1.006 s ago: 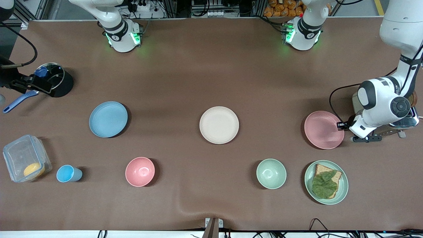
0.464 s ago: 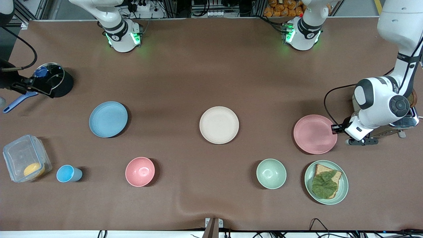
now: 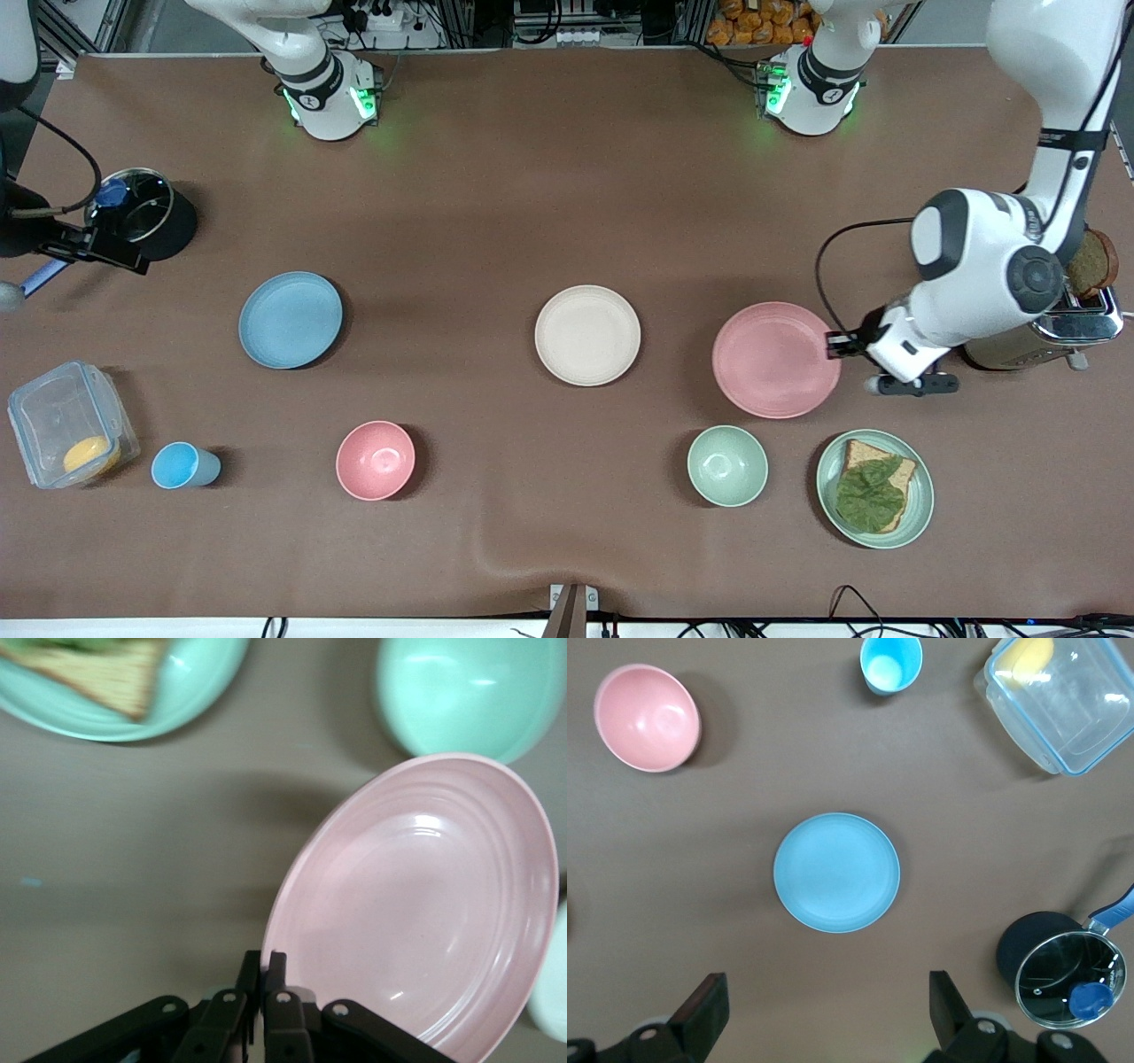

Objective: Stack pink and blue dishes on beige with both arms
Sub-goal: 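Carry the pink plate with the left gripper onto the beige plate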

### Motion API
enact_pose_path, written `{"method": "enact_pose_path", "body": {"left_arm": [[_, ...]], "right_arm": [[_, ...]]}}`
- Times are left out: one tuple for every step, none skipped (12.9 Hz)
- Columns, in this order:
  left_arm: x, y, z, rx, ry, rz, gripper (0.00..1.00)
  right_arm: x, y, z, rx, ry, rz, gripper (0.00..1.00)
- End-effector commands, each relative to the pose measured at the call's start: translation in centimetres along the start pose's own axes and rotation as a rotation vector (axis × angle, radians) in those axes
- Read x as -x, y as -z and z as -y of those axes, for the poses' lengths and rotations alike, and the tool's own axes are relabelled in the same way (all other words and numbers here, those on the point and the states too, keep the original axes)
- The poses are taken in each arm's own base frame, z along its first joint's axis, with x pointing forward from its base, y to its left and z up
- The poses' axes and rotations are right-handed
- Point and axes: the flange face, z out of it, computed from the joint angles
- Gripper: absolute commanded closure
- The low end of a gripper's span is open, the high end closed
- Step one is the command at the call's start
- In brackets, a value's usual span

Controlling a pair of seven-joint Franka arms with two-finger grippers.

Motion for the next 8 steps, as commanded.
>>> {"method": "enact_pose_path", "body": {"left_arm": [[1.1, -2.1, -8.3, 0.053, -0.003, 0.051, 1.00], [2.5, -2.4, -12.4, 0.051, 0.006, 0.055, 1.00], [4.0, -3.1, -15.7, 0.041, 0.018, 0.061, 1.00], [4.9, -4.0, -17.4, 0.039, 0.028, 0.073, 1.00], [4.8, -4.6, -17.7, 0.043, 0.031, 0.075, 1.00], [4.7, -5.6, -17.8, 0.050, 0.033, 0.078, 1.00], [5.3, -6.3, -18.6, 0.054, 0.020, 0.075, 1.00], [5.5, -7.6, -19.0, 0.059, 0.015, 0.078, 1.00]], "right_arm": [[-1.4, -3.2, -2.8, -0.019, 0.030, 0.056, 0.00], [-1.6, -4.2, -3.8, -0.023, 0.024, 0.068, 0.00], [-2.0, -5.5, -4.3, -0.028, 0.030, 0.079, 0.00], [-2.2, -6.7, -4.9, -0.038, 0.043, 0.081, 0.00], [-2.3, -8.5, -5.4, -0.047, 0.060, 0.082, 0.00], [-2.4, -10.1, -6.1, -0.050, 0.074, 0.083, 0.00], [-2.4, -11.3, -6.7, -0.059, 0.089, 0.080, 0.00], [-2.4, -12.4, -7.2, -0.076, 0.096, 0.079, 0.00]]}}
